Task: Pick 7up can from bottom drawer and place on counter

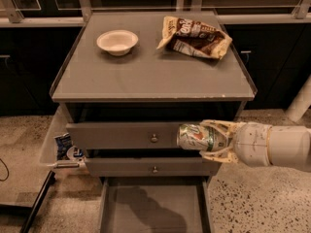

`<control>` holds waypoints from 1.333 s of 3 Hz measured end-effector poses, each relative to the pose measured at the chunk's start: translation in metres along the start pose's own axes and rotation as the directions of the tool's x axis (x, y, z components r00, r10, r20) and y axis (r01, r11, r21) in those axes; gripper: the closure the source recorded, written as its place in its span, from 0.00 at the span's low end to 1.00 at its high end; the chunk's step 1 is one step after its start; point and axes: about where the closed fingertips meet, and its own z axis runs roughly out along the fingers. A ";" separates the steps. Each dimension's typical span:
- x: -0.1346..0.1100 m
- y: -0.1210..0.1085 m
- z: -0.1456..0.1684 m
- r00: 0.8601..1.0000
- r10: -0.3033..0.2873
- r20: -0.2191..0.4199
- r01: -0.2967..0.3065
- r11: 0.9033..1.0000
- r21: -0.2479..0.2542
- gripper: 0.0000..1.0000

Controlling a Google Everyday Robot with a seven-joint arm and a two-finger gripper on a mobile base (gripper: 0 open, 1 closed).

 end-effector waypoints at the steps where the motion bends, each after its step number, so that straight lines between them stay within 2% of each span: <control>1: -0.012 -0.031 0.001 0.999 -0.034 -0.003 0.034 0.999 0.039 1.00; 2: -0.023 -0.075 0.000 0.999 -0.046 0.002 0.046 0.997 0.069 1.00; 3: -0.033 -0.128 0.000 0.999 -0.024 0.028 0.021 0.996 0.084 1.00; 4: -0.032 -0.176 0.002 0.999 0.025 0.042 -0.029 0.995 0.097 1.00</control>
Offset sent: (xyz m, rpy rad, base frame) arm 0.1007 0.0148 0.1237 0.0384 -0.1359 -0.0320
